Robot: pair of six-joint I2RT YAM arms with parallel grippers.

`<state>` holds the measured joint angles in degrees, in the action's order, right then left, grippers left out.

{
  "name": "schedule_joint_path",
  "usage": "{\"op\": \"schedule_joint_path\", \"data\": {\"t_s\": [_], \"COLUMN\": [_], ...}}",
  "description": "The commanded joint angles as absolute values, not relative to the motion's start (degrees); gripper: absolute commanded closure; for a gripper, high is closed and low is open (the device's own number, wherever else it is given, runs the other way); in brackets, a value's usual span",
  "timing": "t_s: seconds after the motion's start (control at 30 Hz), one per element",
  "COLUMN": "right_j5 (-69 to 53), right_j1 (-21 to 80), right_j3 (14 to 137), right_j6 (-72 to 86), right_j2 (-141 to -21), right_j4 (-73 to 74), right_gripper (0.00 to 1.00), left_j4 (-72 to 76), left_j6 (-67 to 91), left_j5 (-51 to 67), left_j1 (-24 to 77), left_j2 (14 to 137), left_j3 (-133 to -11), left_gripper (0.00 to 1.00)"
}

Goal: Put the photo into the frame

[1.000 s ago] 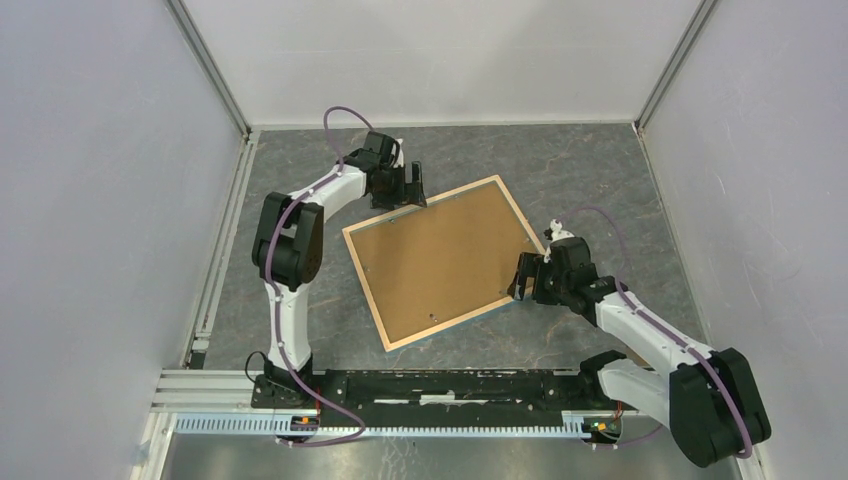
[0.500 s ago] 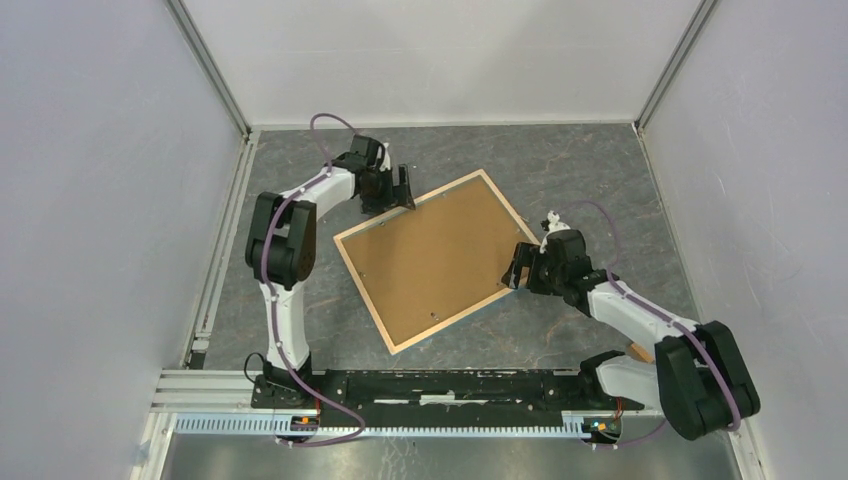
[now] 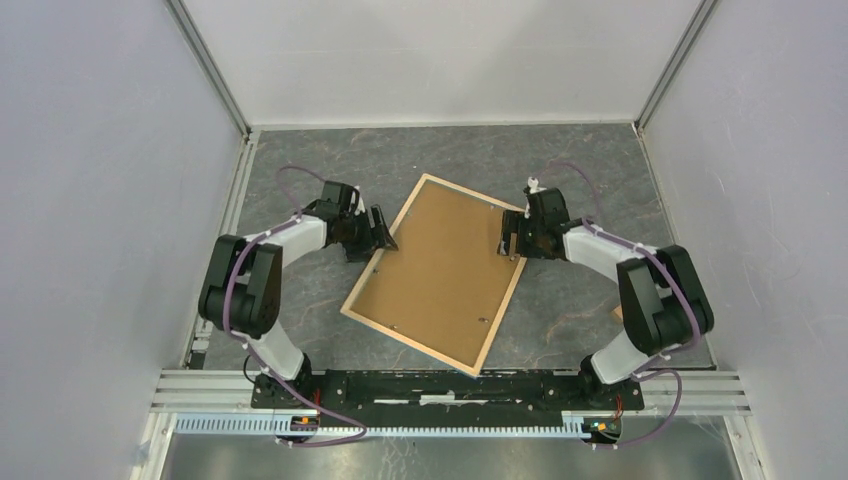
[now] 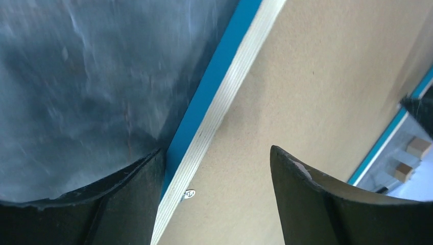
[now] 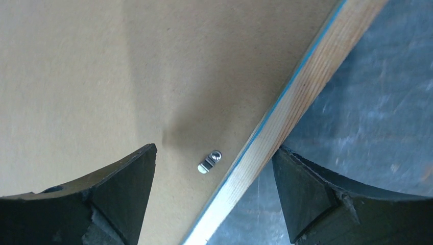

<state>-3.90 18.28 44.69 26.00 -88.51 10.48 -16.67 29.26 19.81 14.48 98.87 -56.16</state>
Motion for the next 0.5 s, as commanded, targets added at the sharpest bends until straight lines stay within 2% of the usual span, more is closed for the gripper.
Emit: {"op": "schedule_joint_path", "data": {"t_s": [0.0,0.27,0.47], "right_j5": [-8.31,-0.42,3.74], "right_j1": [19.64,19.64,19.65], "right_j3": [54.29,59.38,57.66], "right_j6": [20.04,14.25,14.83], "right_j2": [-94.73,-95.98,-94.26], "right_j4": [13.75,21.37,22.78], "right_gripper": [0.13,0.15,0.16], "left_j4": [-18.49,-29.26,-32.11], "left_j6": [36.43,28.19,25.48], "left_j5": [28.90,20.69,18.34], "left_j1": [17.14,17.14,17.12], "left_j2": [95.32,98.17,100.96], "left_j3": [-49.68,-58.70,-61.59], "left_gripper": [0.22,0.21,0.29]}}
